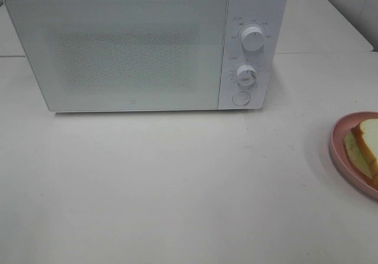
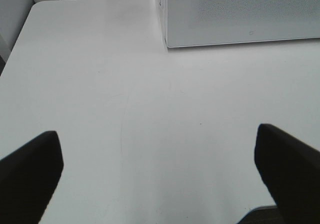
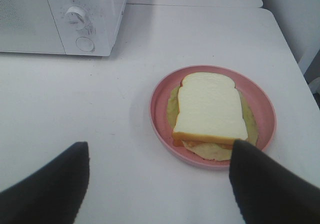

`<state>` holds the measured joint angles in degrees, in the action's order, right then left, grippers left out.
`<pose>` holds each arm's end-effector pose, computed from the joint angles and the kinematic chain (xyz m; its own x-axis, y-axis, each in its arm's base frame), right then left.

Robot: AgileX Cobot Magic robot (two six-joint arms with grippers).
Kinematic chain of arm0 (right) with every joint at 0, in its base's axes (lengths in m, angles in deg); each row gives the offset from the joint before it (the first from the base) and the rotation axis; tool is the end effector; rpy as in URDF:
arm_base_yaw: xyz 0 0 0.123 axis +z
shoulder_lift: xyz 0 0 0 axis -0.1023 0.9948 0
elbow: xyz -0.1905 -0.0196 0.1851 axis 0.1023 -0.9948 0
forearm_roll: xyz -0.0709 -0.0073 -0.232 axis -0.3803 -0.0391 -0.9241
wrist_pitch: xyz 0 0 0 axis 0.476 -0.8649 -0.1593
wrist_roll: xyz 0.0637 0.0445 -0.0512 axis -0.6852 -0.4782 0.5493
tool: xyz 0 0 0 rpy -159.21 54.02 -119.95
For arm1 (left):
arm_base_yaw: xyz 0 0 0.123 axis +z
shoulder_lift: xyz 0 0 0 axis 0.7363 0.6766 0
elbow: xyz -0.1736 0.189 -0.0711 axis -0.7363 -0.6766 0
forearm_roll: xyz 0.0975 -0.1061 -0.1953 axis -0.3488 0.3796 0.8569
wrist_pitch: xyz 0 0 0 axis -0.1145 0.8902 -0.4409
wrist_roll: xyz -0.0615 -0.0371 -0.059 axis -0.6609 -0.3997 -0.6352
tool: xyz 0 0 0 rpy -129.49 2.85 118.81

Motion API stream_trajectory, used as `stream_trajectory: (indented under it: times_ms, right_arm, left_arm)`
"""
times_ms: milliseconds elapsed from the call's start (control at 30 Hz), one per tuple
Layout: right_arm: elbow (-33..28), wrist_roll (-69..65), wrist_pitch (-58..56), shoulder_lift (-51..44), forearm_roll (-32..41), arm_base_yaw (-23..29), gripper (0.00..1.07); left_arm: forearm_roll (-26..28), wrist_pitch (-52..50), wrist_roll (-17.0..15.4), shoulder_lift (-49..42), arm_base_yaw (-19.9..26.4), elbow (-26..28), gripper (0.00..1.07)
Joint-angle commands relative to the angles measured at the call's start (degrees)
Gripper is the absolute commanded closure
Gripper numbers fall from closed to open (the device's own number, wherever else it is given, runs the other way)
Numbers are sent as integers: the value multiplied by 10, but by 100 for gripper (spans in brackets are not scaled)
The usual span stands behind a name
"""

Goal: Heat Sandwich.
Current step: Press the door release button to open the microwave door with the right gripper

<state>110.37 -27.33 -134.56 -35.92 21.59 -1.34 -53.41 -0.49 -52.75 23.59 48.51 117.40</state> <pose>0.0096 -0.0034 0.2762 -0.4041 -0.0273 -0.9143 -0.0362 0.9992 -0.0139 0.0044 -0.0075 0.2754 -0.4469 0.0536 -0.8930 0.0830 0.9964 0.0183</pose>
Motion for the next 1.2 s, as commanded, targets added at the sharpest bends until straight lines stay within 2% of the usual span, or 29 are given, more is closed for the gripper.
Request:
stream_trajectory:
  times_ms: [33,600,767,1200]
  right_arm:
    - [-1,0,6,-14,2,-3,32]
    - [13,-7,17,-6,5,-3,32]
    - [31,-7,50,46,5,-3,32]
    - [31,-7,125,154,5,-3,32]
  left_arm:
    - [1,-6,0,-11,2,1,7]
    - [1,-6,0,-11,2,1,7]
    - [1,-6,0,-11,2,1,7]
    - [1,-6,0,-11,2,1,7]
